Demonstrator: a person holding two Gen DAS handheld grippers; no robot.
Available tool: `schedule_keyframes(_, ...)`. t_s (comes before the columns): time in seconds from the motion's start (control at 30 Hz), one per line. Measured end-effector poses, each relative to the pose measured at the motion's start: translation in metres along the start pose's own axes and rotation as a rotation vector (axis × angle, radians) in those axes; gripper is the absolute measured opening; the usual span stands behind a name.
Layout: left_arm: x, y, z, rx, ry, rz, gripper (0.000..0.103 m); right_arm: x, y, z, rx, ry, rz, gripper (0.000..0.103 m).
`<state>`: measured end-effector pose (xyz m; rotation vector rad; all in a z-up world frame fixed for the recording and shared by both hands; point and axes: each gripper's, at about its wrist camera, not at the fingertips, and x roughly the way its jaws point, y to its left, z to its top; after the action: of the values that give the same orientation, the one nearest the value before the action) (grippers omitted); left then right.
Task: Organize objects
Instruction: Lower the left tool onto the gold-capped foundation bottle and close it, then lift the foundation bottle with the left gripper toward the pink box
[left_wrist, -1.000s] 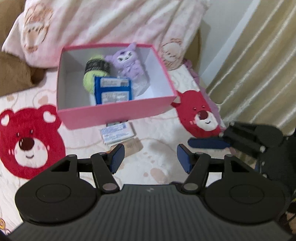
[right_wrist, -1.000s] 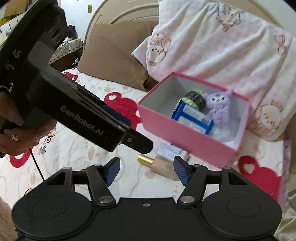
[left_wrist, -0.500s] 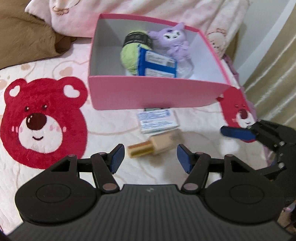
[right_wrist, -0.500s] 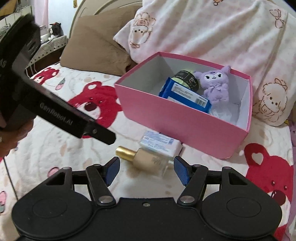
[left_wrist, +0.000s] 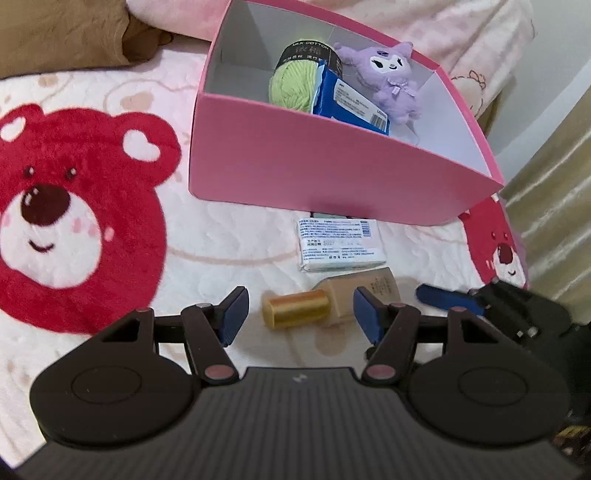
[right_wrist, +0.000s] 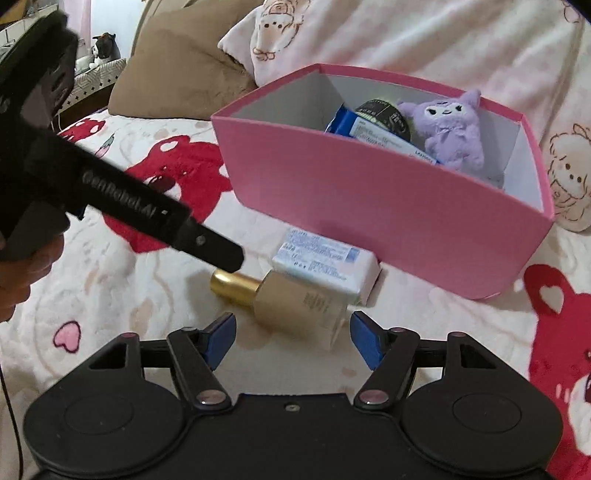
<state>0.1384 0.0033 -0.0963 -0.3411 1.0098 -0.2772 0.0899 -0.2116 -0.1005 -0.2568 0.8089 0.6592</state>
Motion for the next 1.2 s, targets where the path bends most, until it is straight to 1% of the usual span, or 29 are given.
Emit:
schedule_keyframes(0.13,0.006,0.002,-0.003,-0.017,-0.01,0.006,0.061,0.015,-0.008,-0.005,0.058,-0.005,-0.013,0.074)
schedule_keyframes(0.27,0.015,0.006,-0.007,-0.052,-0.002,-0.013,0.06,0.028,-0.011,-0.01,0.094,0.0,-0.013,0.074)
schedule_keyframes(0.3,0.018,0.006,-0.009,-0.062,0.004,-0.017,0.059,0.031,-0.01,-0.01,0.089,0.003,-0.006,0.074)
schedule_keyframes(0.37,0.024,0.008,-0.011,-0.087,0.01,-0.034,0.054,0.037,-0.004,-0.009,0.054,-0.002,-0.002,0.074)
schedule_keyframes(0.4,0.026,0.008,-0.012,-0.1,0.005,-0.034,0.053,0.04,-0.001,-0.009,0.043,-0.005,-0.008,0.076)
schedule_keyframes(0.47,0.026,0.009,-0.014,-0.115,-0.015,-0.032,0.053,0.045,0.001,-0.011,0.033,-0.013,-0.035,0.077)
schedule_keyframes(0.57,0.024,0.007,-0.015,-0.109,-0.029,-0.028,0.052,0.05,0.001,-0.013,0.031,-0.033,-0.044,0.078)
schedule_keyframes(0.63,0.024,0.005,-0.016,-0.102,-0.041,-0.019,0.052,0.051,-0.002,-0.014,0.048,-0.049,-0.04,0.079)
schedule_keyframes(0.7,0.024,0.005,-0.018,-0.122,-0.049,-0.017,0.052,0.051,-0.003,-0.016,0.06,-0.067,-0.038,0.08)
schedule_keyframes(0.8,0.023,0.004,-0.022,-0.138,-0.058,-0.018,0.052,0.05,0.0,-0.02,0.047,-0.092,-0.052,0.08)
schedule_keyframes(0.87,0.021,0.002,-0.024,-0.143,-0.067,-0.02,0.053,0.047,0.001,-0.022,0.046,-0.1,-0.064,0.076)
schedule_keyframes(0.93,0.016,0.0,-0.026,-0.145,-0.071,-0.032,0.053,0.04,0.006,-0.024,0.012,-0.1,-0.094,0.072)
schedule_keyframes(0.97,0.015,-0.001,-0.027,-0.154,-0.064,-0.043,0.053,0.036,0.008,-0.026,-0.005,-0.098,-0.111,0.072)
schedule_keyframes(1.03,0.014,-0.004,-0.03,-0.161,-0.034,-0.053,0.053,0.029,0.008,-0.027,-0.014,-0.077,-0.116,0.072)
schedule_keyframes(1.1,0.016,-0.009,-0.035,-0.141,-0.004,-0.039,0.053,0.024,0.008,-0.029,-0.019,-0.057,-0.111,0.072)
schedule_keyframes(1.2,0.017,-0.016,-0.042,-0.125,-0.024,-0.014,0.055,0.023,0.007,-0.031,-0.009,-0.045,-0.113,0.072)
